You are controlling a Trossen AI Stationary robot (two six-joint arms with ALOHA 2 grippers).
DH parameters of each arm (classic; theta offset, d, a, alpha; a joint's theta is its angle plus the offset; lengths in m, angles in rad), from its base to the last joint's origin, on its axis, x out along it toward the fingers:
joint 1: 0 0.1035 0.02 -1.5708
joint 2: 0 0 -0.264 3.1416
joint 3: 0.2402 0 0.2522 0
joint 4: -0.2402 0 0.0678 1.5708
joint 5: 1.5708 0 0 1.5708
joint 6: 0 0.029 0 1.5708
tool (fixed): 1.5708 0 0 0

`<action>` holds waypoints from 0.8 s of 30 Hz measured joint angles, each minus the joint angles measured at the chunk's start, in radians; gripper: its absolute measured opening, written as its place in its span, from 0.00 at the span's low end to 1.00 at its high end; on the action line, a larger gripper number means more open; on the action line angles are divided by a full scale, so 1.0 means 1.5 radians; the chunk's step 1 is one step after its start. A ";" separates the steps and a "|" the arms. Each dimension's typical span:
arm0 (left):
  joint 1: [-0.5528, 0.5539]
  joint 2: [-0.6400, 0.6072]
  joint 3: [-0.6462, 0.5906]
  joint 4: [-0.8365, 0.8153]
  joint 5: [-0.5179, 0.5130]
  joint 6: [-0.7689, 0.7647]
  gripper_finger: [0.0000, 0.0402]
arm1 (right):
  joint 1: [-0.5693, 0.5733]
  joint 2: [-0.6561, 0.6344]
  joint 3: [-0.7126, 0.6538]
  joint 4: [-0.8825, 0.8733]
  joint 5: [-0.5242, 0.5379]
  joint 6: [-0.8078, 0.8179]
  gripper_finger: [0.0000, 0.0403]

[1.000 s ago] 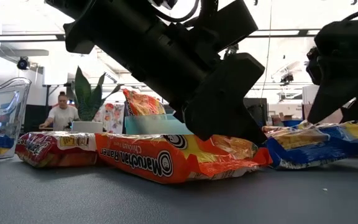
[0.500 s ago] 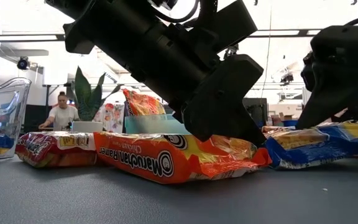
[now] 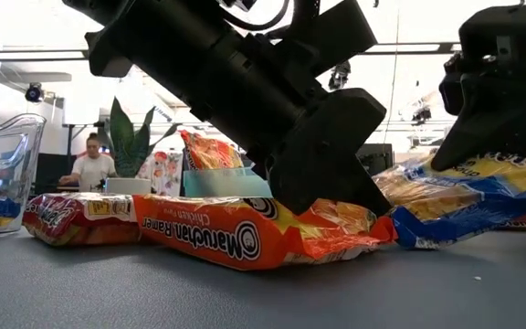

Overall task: Sort Maruchan noodles
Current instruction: Put the blue noodle pack into the transparent bin

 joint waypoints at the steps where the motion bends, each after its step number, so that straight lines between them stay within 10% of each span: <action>1: -0.002 -0.002 0.001 -0.002 -0.009 0.005 0.00 | 0.000 -0.004 0.000 -0.001 -0.001 -0.009 0.44; 24: -0.033 -0.364 0.003 -0.308 -0.029 -0.014 0.00 | 0.050 -0.082 0.000 0.044 0.065 -0.253 0.28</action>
